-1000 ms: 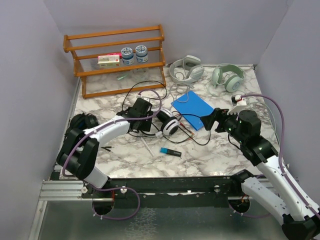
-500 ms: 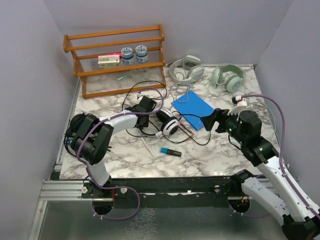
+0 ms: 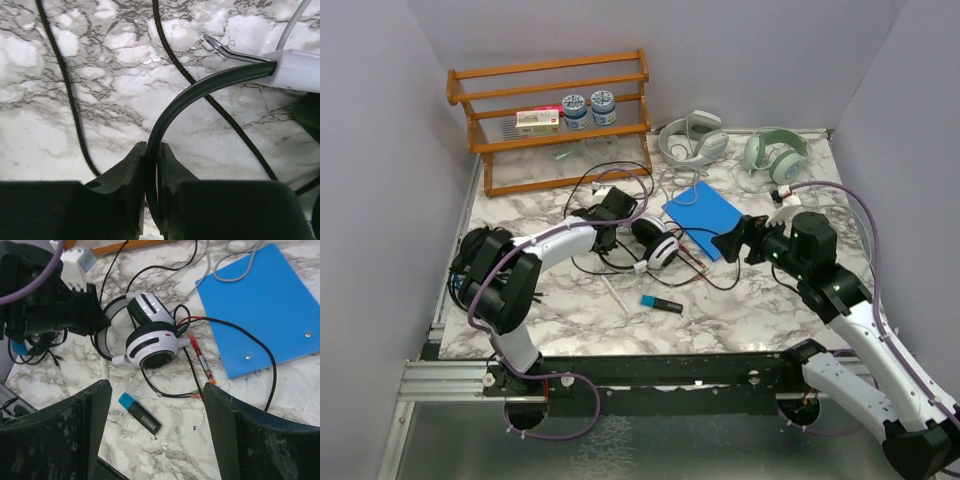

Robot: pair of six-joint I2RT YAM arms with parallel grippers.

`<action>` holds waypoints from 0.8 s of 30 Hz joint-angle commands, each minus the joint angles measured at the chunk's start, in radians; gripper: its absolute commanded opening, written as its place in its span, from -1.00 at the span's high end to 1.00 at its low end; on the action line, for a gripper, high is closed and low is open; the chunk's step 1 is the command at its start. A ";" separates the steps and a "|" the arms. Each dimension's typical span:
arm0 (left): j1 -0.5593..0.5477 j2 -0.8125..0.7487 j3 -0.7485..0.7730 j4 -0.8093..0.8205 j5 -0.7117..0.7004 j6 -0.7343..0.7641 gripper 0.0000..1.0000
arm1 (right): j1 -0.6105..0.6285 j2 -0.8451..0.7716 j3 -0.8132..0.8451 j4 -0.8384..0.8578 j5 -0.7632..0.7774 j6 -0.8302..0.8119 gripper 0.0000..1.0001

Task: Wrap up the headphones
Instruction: Pick up the headphones from the center of the board.

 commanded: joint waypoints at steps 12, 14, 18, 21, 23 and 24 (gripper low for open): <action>-0.053 -0.122 0.163 -0.429 -0.311 -0.384 1.00 | -0.002 0.120 0.078 0.009 -0.089 -0.044 -0.79; -0.053 -0.178 0.129 -0.363 -0.253 -0.327 1.00 | -0.001 0.108 0.068 0.023 -0.093 -0.030 -0.79; -0.054 -0.304 0.077 -0.306 -0.253 -0.315 1.00 | -0.002 0.085 0.055 0.041 -0.096 -0.021 -0.79; -0.054 -0.376 0.078 -0.276 -0.204 -0.263 1.00 | -0.002 0.085 0.055 0.042 -0.095 -0.027 -0.79; -0.054 -0.414 0.106 -0.264 -0.119 -0.218 1.00 | -0.002 0.093 0.061 0.048 -0.108 -0.036 -0.80; -0.054 -0.424 0.127 -0.267 -0.073 -0.202 1.00 | -0.002 0.095 0.063 0.056 -0.114 -0.039 -0.80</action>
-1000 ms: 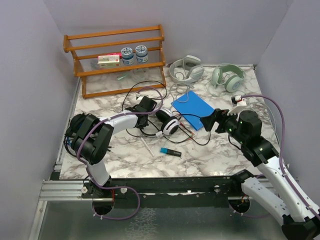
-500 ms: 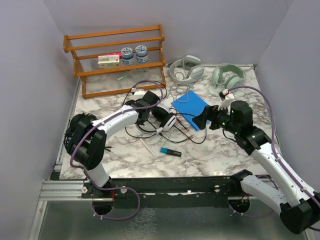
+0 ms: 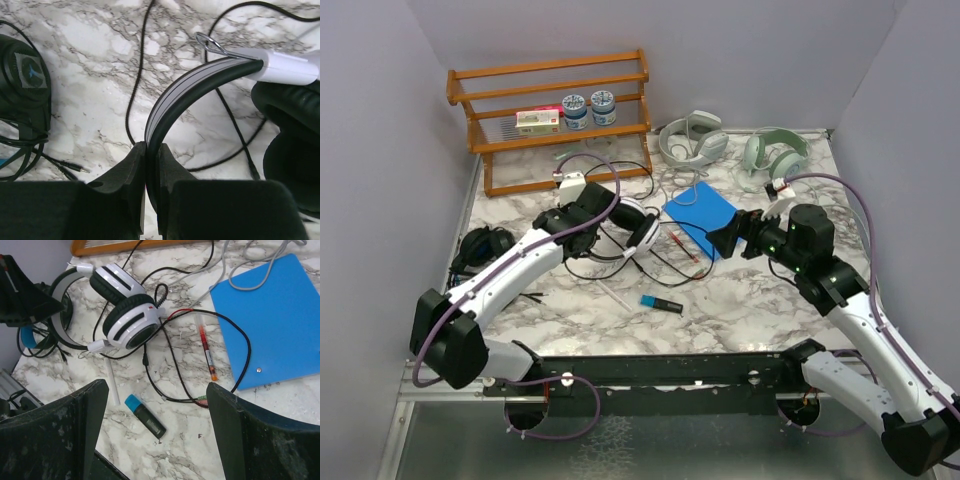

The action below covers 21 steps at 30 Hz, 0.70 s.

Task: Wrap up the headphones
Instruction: Pick up the headphones from the center of the board, then wrap the headphones cable around the headphones.

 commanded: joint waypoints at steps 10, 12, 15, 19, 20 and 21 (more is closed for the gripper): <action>0.022 -0.111 0.348 -0.164 0.405 0.051 1.00 | -0.002 -0.074 -0.050 0.197 -0.095 -0.029 -0.83; 0.030 -0.120 0.408 -0.187 0.468 0.048 1.00 | -0.002 -0.108 -0.104 0.268 -0.118 -0.003 -0.83; 0.041 -0.128 0.499 -0.219 0.559 0.034 1.00 | -0.002 -0.172 -0.206 0.396 -0.123 0.040 -0.83; 0.042 -0.138 0.589 -0.247 0.660 -0.050 1.00 | -0.002 -0.240 -0.338 0.580 -0.136 0.050 -0.86; 0.042 -0.142 0.592 -0.232 0.712 -0.066 1.00 | -0.002 -0.243 -0.360 0.613 -0.137 0.050 -0.87; 0.042 -0.144 0.594 -0.216 0.764 -0.078 1.00 | -0.002 -0.241 -0.371 0.635 -0.137 0.046 -0.86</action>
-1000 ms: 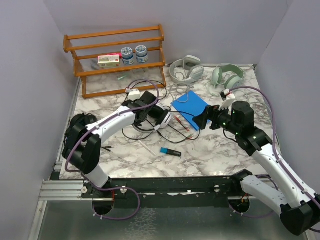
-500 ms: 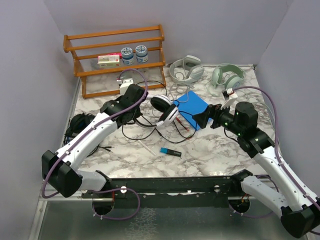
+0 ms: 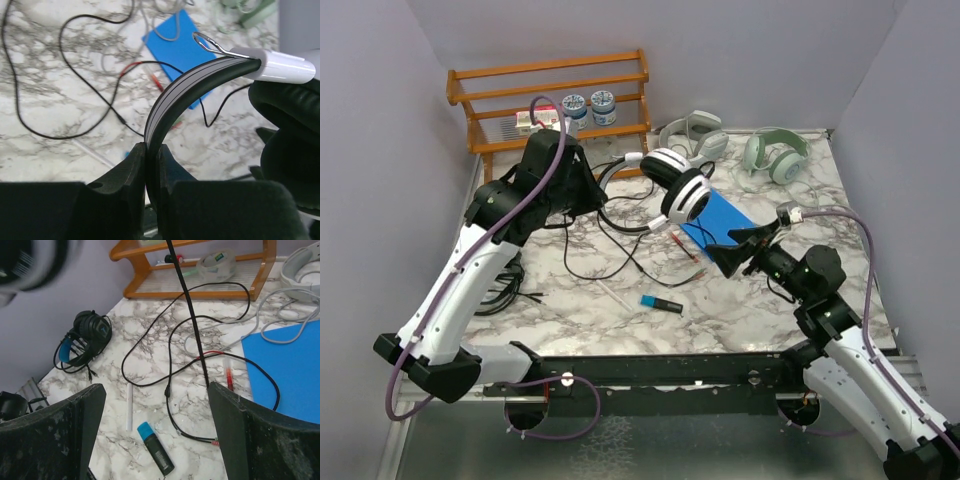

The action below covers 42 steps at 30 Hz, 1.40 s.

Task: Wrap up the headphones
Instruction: Wrap the headphones cable around the headphones.

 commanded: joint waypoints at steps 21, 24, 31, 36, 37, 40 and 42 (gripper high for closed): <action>0.002 -0.055 0.159 0.071 0.648 -0.016 1.00 | -0.002 0.099 0.027 0.132 0.213 -0.199 -0.57; 0.002 -0.050 0.184 0.067 0.665 -0.008 1.00 | -0.001 0.094 0.028 0.134 0.226 -0.207 -0.60; 0.002 -0.032 0.212 0.049 0.681 0.015 1.00 | -0.002 0.107 0.053 0.187 0.068 -0.220 -0.14; -0.005 -0.036 0.190 0.027 0.676 0.087 1.00 | -0.002 0.071 0.092 0.182 0.127 -0.198 0.72; -0.009 -0.039 0.181 0.016 0.651 0.111 1.00 | -0.002 0.062 0.104 0.181 0.169 -0.188 0.89; -0.013 -0.041 0.147 -0.030 0.507 0.179 1.00 | -0.002 0.060 0.161 0.163 0.292 -0.180 0.98; -0.021 -0.054 0.087 -0.033 0.389 0.204 1.00 | -0.002 0.085 0.226 0.151 0.328 -0.203 0.98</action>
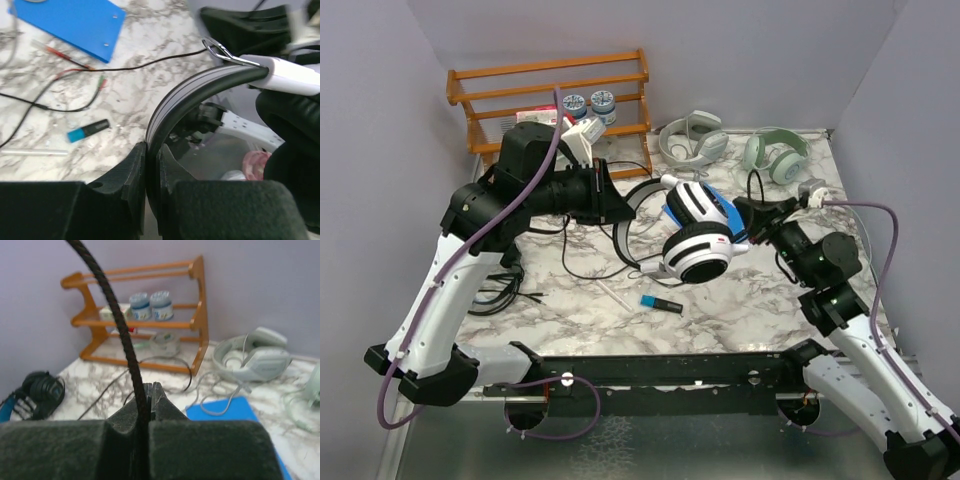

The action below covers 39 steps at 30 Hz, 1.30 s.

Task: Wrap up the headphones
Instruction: Wrap the headphones cable around the headphones.

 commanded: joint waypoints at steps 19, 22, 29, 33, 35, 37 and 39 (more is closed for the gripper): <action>-0.130 -0.019 -0.327 0.150 -0.082 0.176 1.00 | -0.002 0.306 0.407 0.079 -0.046 -0.010 0.98; -0.153 -0.032 -0.333 0.178 -0.044 0.182 1.00 | -0.003 0.359 0.473 -0.006 0.024 -0.018 0.98; -0.165 -0.089 -0.331 0.338 0.037 0.100 1.00 | -0.002 0.461 0.508 -0.132 0.012 0.041 0.98; -0.165 -0.113 -0.345 0.505 0.044 -0.049 1.00 | -0.003 0.426 0.371 -0.008 -0.067 0.106 0.95; -0.166 -0.118 -0.361 0.612 0.045 -0.146 1.00 | -0.001 0.409 0.314 0.042 -0.107 0.134 0.85; -0.166 -0.118 -0.379 0.728 0.050 -0.242 1.00 | -0.002 0.398 0.273 0.078 -0.152 0.155 0.77; -0.165 -0.114 -0.387 0.831 0.047 -0.337 1.00 | -0.002 0.387 0.242 0.113 -0.218 0.167 0.69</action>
